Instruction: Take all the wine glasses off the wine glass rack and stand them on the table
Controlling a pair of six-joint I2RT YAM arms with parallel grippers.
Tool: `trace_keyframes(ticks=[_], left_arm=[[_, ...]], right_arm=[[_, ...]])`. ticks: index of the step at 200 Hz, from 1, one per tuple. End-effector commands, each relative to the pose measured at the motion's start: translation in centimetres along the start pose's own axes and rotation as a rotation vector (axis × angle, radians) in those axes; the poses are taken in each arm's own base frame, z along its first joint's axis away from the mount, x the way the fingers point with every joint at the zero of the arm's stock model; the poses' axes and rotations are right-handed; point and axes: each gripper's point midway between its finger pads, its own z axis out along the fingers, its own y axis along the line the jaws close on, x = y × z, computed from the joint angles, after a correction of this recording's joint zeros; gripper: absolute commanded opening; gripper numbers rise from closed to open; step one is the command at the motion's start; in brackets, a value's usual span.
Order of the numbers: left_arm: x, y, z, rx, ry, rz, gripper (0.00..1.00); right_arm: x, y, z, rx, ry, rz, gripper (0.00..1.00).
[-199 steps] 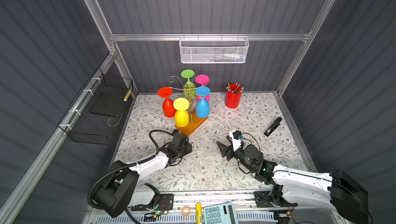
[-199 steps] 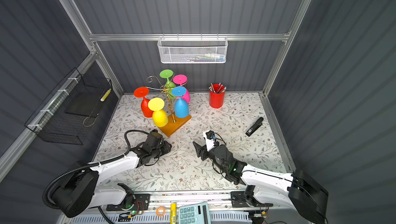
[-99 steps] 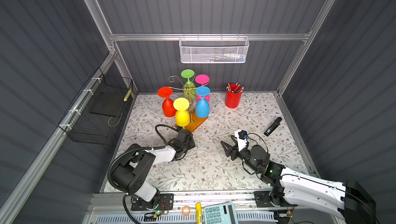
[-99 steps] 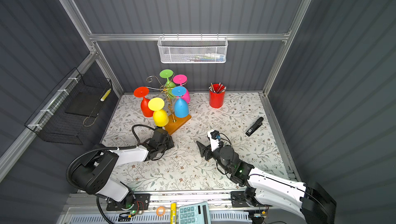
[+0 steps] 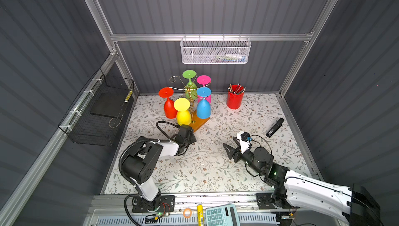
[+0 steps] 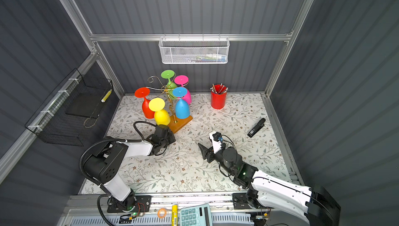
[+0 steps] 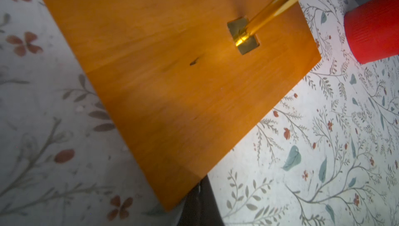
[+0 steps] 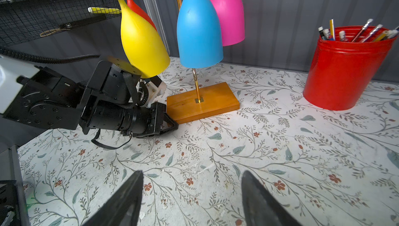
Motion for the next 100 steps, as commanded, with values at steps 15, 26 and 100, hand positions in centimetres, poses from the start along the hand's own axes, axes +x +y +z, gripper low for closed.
trace_keyframes(ticks=[15,26,100], left_arm=[[-0.7,2.6,1.5,-0.062,0.012,-0.022,0.00],[-1.0,2.7,1.8,-0.064,0.011,-0.027,0.00],[-4.3,3.9,3.1,-0.076,-0.024,-0.091,0.00]], right_arm=[[-1.3,0.2,-0.1,-0.004,-0.013,-0.022,0.73],[-1.3,0.2,-0.1,-0.003,-0.011,-0.024,0.74],[-0.7,-0.3,-0.2,0.007,0.018,-0.016,0.74]])
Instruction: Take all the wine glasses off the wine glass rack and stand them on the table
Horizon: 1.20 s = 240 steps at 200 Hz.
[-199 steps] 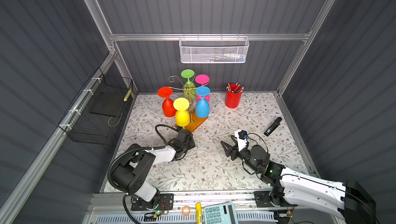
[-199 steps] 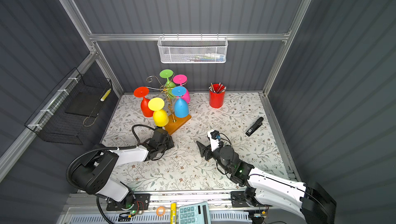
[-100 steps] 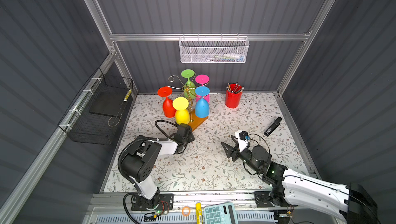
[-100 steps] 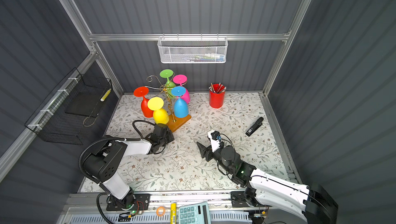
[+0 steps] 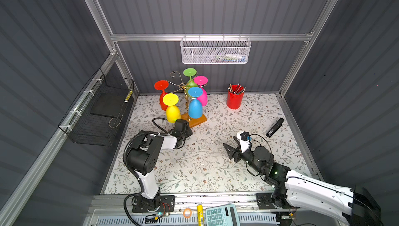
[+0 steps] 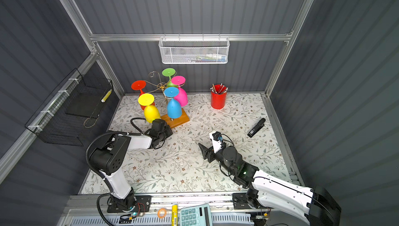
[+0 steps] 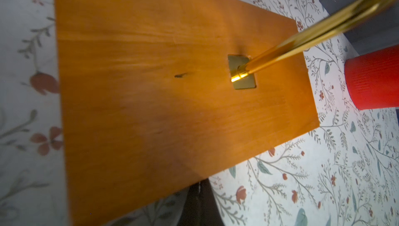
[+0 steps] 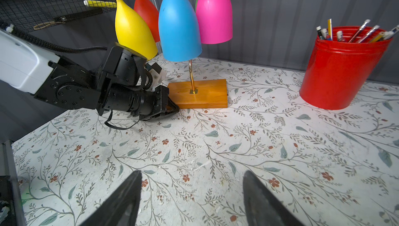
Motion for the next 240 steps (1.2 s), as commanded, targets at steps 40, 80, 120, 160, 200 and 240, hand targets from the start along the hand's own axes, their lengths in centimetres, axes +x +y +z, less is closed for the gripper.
trace_keyframes(ticks=[40,80,120,160,200,240], left_arm=[[-1.2,3.8,1.2,-0.072,0.025,-0.060,0.00],[-2.3,5.3,1.6,-0.072,0.030,-0.128,0.00],[-3.7,6.3,2.2,-0.056,0.028,-0.197,0.00],[-4.7,6.8,3.3,-0.039,0.034,-0.245,0.00],[-4.7,7.2,2.9,-0.026,0.030,-0.268,0.00],[-4.0,7.3,0.4,-0.012,0.028,-0.266,0.00]], right_arm=[[-0.5,-0.4,0.1,0.011,0.007,-0.003,0.75],[-0.8,-0.3,0.4,0.005,0.005,0.006,0.76],[-0.8,0.0,0.7,-0.010,0.008,0.021,0.78],[-1.2,0.1,0.5,-0.011,0.002,0.039,0.80],[-1.6,-0.1,0.3,0.001,0.010,0.047,0.82],[-2.2,0.2,0.8,-0.005,0.000,0.082,0.84]])
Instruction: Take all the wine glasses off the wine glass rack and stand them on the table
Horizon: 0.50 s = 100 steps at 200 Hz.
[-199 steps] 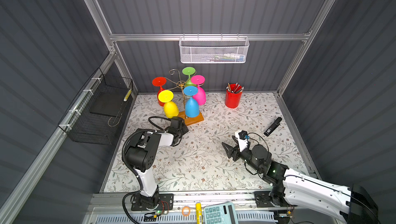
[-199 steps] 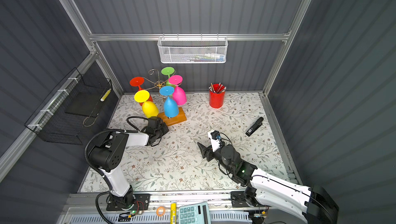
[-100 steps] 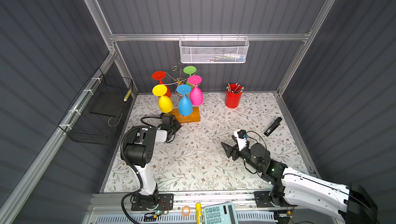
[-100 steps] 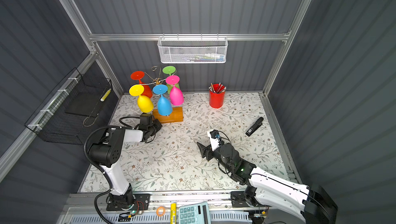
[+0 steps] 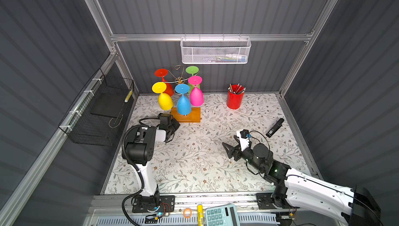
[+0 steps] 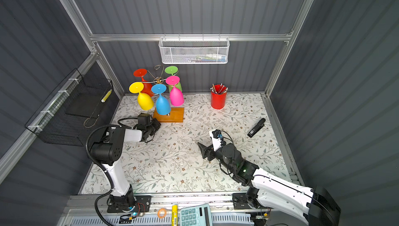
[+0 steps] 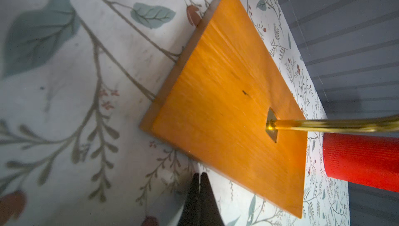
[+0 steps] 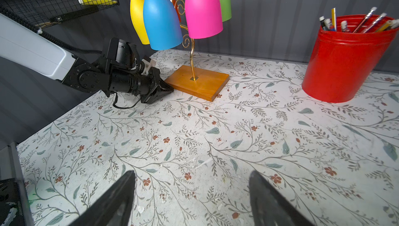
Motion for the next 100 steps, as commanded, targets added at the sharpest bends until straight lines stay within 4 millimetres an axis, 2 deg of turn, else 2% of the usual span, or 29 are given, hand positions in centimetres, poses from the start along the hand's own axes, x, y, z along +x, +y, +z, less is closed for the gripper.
trace_keyframes(ticks=[1,21,59,79,90,100], left_arm=[[2.5,2.9,-1.8,-0.075,0.067,-0.026,0.00],[3.2,3.2,-4.1,-0.078,0.071,-0.022,0.10],[4.9,3.8,-9.5,-0.100,0.097,0.023,0.47],[5.2,3.7,-12.7,-0.097,0.089,0.063,0.57],[5.1,3.0,-14.6,-0.075,0.073,0.102,0.63],[4.9,2.2,-16.3,-0.056,0.056,0.139,0.67]], right_arm=[[-1.8,0.4,0.3,-0.006,-0.030,0.040,0.84],[-2.5,0.8,1.2,-0.008,-0.022,0.075,0.84],[-4.9,1.6,3.5,-0.008,0.017,0.159,0.82],[-7.0,2.1,4.5,-0.019,0.025,0.201,0.81],[-8.5,2.2,4.6,-0.024,0.014,0.223,0.80],[-8.9,2.1,5.4,-0.010,0.036,0.244,0.79]])
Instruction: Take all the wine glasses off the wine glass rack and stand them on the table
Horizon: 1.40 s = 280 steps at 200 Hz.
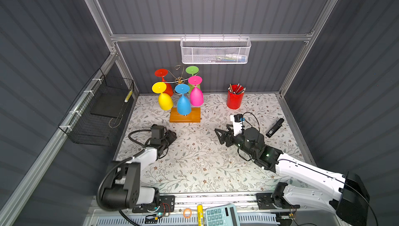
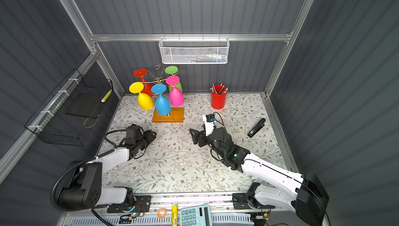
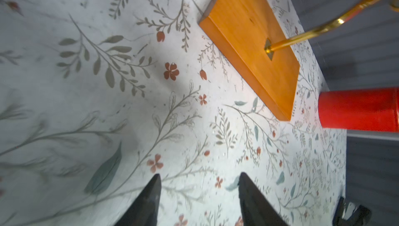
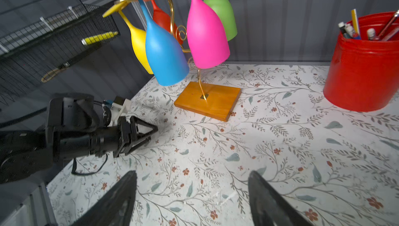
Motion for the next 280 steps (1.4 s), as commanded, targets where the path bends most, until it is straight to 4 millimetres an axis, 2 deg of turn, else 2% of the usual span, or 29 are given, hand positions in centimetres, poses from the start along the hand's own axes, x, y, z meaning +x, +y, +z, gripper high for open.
trace_keyframes(ticks=[1,36,79,106,137,170,191,226,280], left_arm=[[1.1,0.4,-3.5,-0.029,0.022,0.091,0.67],[-0.9,-2.9,-9.3,0.026,-0.072,0.243,0.76],[-4.2,-10.1,-15.0,0.126,-0.216,0.474,0.78],[-6.0,-15.1,-17.6,0.205,-0.294,0.578,0.78],[-8.6,-20.9,-20.3,0.296,-0.334,0.685,0.78],[-10.8,-24.9,-21.8,0.347,-0.415,0.816,0.80],[-11.0,-26.0,-21.3,0.368,-0.430,0.890,0.82],[-9.5,-25.5,-20.3,0.422,-0.443,0.952,0.84],[-7.2,-24.9,-20.5,0.524,-0.462,1.013,0.85]], right_arm=[[-1.8,0.6,0.7,-0.005,0.026,0.077,0.79],[-5.3,1.5,1.5,-0.009,0.034,0.159,0.77],[-9.5,3.0,2.6,-0.047,0.023,0.253,0.76],[-11.8,3.6,3.8,-0.070,0.013,0.334,0.73],[-13.8,3.2,5.7,-0.095,0.001,0.454,0.67],[-15.4,2.3,8.2,-0.133,-0.008,0.563,0.62],[-16.4,1.8,9.7,-0.168,-0.007,0.626,0.59],[-17.5,1.5,12.1,-0.195,-0.001,0.661,0.58],[-17.3,0.2,14.9,-0.183,0.011,0.687,0.54]])
